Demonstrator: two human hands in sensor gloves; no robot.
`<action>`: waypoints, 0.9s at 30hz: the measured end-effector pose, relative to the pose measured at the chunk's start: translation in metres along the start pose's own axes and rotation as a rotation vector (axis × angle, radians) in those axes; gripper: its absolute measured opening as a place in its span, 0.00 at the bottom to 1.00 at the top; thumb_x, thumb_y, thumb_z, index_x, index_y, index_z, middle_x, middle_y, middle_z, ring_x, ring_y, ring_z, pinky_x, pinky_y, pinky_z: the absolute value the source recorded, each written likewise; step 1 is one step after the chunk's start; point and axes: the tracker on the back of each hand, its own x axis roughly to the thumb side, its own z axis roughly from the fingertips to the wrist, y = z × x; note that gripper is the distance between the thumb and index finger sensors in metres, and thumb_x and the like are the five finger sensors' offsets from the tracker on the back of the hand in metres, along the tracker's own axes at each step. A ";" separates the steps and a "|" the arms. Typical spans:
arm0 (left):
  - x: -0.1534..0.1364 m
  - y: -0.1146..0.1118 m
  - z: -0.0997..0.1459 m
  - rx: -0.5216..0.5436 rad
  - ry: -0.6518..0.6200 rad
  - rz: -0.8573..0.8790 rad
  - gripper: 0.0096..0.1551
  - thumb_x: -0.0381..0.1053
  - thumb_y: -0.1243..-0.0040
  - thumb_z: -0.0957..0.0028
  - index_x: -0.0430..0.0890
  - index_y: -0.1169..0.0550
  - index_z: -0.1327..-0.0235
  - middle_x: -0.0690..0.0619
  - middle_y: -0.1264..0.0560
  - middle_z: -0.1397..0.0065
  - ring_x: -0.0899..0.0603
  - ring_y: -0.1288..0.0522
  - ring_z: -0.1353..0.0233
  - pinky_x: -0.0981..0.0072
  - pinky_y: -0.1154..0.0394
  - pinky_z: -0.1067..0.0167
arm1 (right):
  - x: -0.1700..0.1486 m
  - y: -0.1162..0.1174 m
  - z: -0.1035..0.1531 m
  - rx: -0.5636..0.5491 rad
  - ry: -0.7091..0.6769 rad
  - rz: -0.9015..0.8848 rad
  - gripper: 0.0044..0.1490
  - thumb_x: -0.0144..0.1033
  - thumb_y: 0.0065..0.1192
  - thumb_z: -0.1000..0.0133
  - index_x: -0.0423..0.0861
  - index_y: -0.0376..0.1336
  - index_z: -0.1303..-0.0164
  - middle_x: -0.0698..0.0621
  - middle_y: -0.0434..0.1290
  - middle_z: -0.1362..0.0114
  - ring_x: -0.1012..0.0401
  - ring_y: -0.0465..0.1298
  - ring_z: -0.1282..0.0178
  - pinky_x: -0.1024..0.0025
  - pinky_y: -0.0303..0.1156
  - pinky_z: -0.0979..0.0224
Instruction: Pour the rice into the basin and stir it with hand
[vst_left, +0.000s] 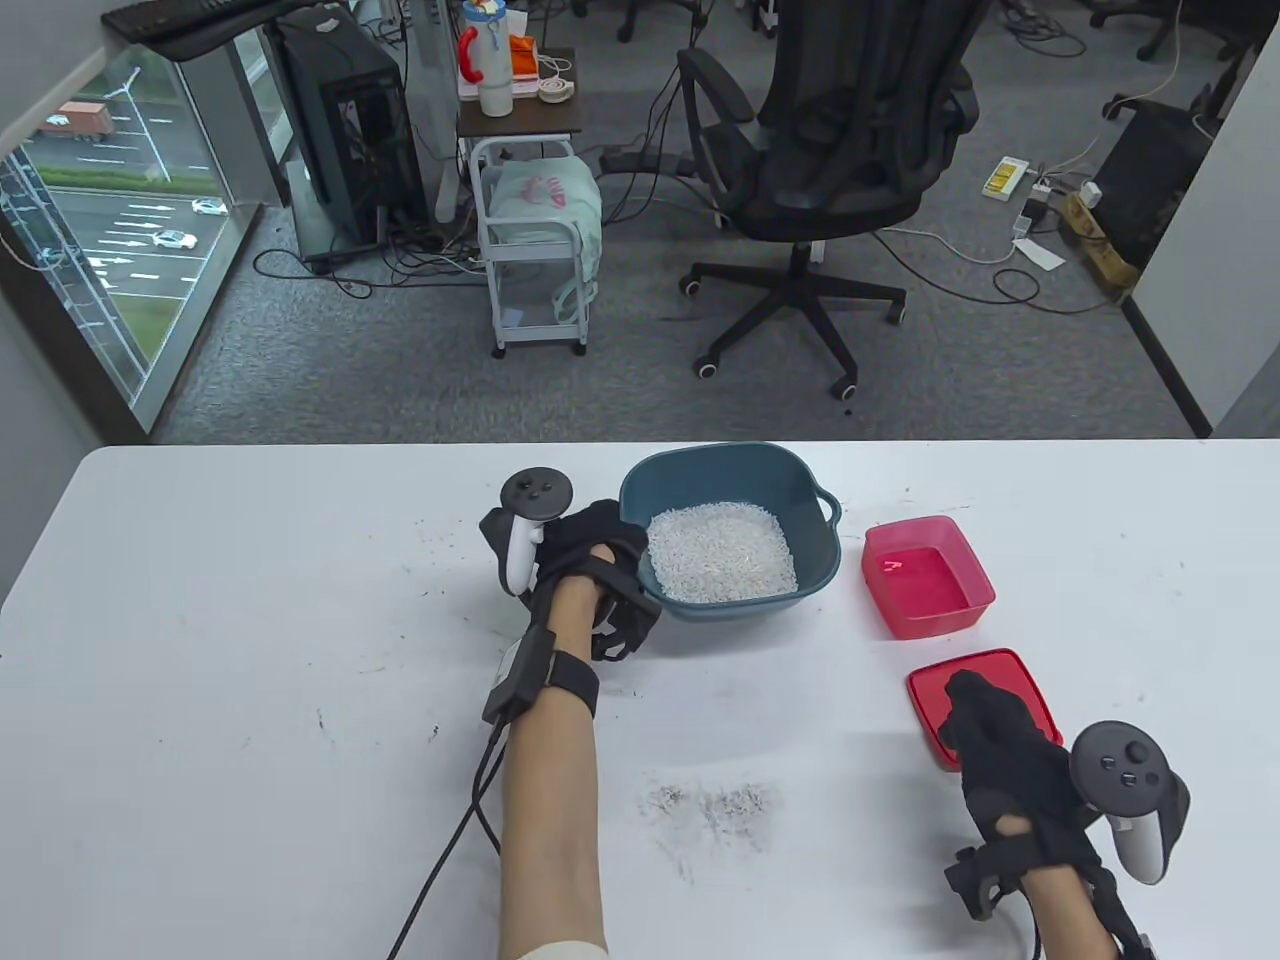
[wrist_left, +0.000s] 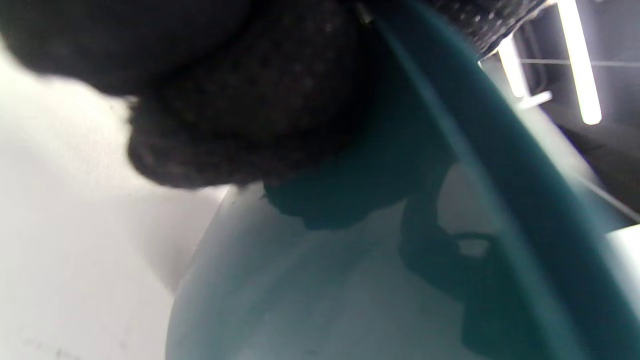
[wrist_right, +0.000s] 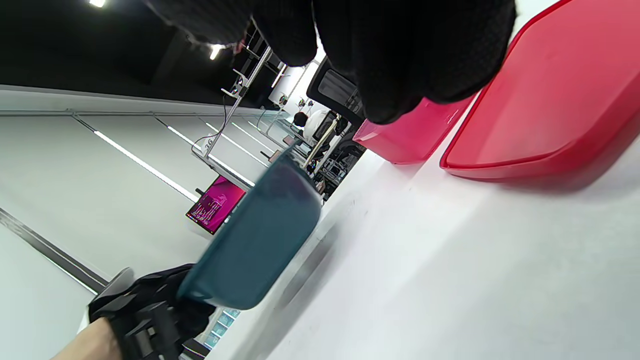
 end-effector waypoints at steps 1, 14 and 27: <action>0.002 0.003 0.006 -0.009 -0.020 0.007 0.38 0.46 0.30 0.51 0.33 0.28 0.29 0.31 0.21 0.36 0.48 0.09 0.80 0.70 0.11 0.86 | -0.001 0.000 0.000 0.001 0.002 -0.003 0.37 0.41 0.62 0.53 0.37 0.67 0.36 0.31 0.68 0.33 0.37 0.80 0.49 0.40 0.76 0.48; -0.018 0.014 0.155 -0.109 -0.280 0.103 0.39 0.45 0.31 0.50 0.32 0.31 0.27 0.28 0.24 0.33 0.48 0.11 0.81 0.71 0.12 0.88 | -0.007 0.006 -0.001 0.029 0.020 0.023 0.37 0.41 0.62 0.53 0.37 0.67 0.36 0.30 0.68 0.33 0.37 0.80 0.49 0.39 0.76 0.48; -0.093 -0.033 0.169 -0.187 -0.161 0.119 0.41 0.45 0.33 0.50 0.32 0.34 0.26 0.28 0.28 0.33 0.49 0.11 0.80 0.72 0.12 0.87 | -0.010 0.015 -0.003 0.069 0.032 0.061 0.37 0.41 0.62 0.53 0.37 0.66 0.36 0.30 0.68 0.33 0.37 0.80 0.48 0.39 0.76 0.47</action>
